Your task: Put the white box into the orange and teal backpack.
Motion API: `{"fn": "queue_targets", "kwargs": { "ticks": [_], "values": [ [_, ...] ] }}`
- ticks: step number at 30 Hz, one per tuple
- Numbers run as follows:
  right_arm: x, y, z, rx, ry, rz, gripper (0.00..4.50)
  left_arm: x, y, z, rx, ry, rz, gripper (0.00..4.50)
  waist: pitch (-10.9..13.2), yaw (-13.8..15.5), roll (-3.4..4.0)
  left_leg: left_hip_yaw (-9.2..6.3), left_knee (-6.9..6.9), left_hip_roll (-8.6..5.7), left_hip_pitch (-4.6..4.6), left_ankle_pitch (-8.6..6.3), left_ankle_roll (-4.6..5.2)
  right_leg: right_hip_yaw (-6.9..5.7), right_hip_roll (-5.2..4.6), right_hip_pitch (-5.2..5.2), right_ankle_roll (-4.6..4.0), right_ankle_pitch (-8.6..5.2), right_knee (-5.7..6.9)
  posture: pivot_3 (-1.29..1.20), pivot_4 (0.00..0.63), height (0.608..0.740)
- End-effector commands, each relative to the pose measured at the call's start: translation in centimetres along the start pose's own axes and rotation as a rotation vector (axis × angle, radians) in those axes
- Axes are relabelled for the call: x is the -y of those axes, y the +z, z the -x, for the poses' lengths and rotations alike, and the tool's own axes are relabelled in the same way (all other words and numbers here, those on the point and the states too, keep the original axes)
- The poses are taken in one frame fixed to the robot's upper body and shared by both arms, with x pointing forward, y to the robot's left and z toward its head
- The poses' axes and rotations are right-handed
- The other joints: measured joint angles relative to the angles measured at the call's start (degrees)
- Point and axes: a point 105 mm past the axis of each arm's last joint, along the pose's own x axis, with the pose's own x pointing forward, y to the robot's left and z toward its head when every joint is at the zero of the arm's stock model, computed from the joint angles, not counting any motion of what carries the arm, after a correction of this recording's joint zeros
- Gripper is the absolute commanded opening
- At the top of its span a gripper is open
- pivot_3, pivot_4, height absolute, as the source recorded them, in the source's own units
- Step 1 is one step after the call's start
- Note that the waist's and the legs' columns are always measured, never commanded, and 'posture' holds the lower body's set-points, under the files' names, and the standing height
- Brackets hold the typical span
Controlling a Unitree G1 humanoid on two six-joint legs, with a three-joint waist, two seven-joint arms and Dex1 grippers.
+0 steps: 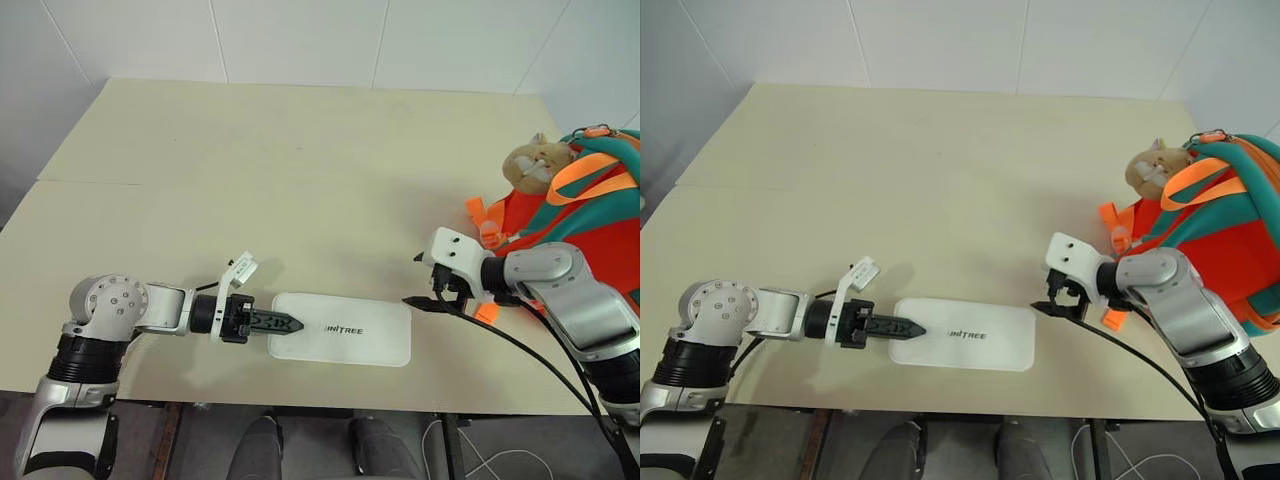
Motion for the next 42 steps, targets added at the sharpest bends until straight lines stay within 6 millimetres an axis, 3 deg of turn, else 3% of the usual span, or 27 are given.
{"fn": "queue_targets", "kwargs": {
  "ticks": [1, 8, 12, 18, 31, 37, 42],
  "values": [
    [1.8, 1.8, 1.6, 0.092, -0.083, -0.011, 4.5, -3.0, 1.4, 2.3, 0.134, 0.215, -0.031, 1.61, 0.0, -0.2, 0.0, 0.02, 0.0, 0.01, 0.0, 0.0, 0.0, 0.01, 0.0, -0.01, -0.01, 0.01, 0.01, 0.0, 0.15, 0.74],
    [2.8, 2.0, 2.7, 0.146, -0.138, -0.06, 4.5, -2.3, 2.4, 3.3, 0.292, 0.136, -0.031, 1.43, 0.01, -0.45, -0.01, 0.04, -0.01, 0.14, 0.0, 0.0, 0.0, 0.02, 0.1, -0.08, -0.04, 0.03, 0.06, 0.0, 0.15, 0.74],
    [3.8, 2.4, 3.6, 0.198, -0.199, -0.102, 4.5, -1.3, 3.6, 4.9, 0.4, 0.122, -0.096, 1.37, 0.02, -0.44, -0.02, 0.05, -0.01, 0.13, 0.0, 0.0, 0.0, 0.03, 0.09, -0.09, -0.04, 0.03, 0.07, 0.0, 0.15, 0.74],
    [3.6, 2.7, 4.3, 0.227, -0.202, -0.121, 4.5, -0.5, 4.7, 6.8, 0.495, 0.121, -0.199, 1.3, 0.02, -0.34, -0.01, 0.09, -0.04, 0.13, -0.02, 0.0, 0.0, 0.05, 0.09, -0.12, -0.04, 0.03, 0.05, 0.0, 0.15, 0.74],
    [2.6, 1.8, 6.2, 0.209, -0.202, -0.177, 4.5, -2.6, 2.5, 8.9, 0.249, 0.283, -0.321, 1.3, 0.03, -0.51, 0.01, 0.18, -0.33, 0.17, -0.09, -0.03, 0.02, 0.08, 0.09, -0.29, -0.15, -0.04, -0.05, 0.0, 0.15, 0.74],
    [2.4, 1.2, 6.5, 0.197, -0.231, -0.206, 4.5, -3.0, 2.6, 9.1, 0.217, 0.302, -0.342, 1.28, 0.03, -0.37, 0.01, 0.21, -0.27, 0.18, -0.08, -0.03, 0.03, 0.09, 0.09, -0.26, -0.16, -0.04, -0.04, 0.0, 0.15, 0.74],
    [2.1, 0.6, 7.5, 0.23, -0.266, -0.264, 4.5, -2.0, 3.4, 9.3, 0.271, 0.241, -0.365, 1.28, 0.04, -0.19, 0.01, 0.21, -0.26, 0.2, -0.09, -0.03, 0.04, 0.1, 0.09, -0.28, -0.15, -0.03, -0.02, 0.0, 0.15, 0.74]
  ]
}}
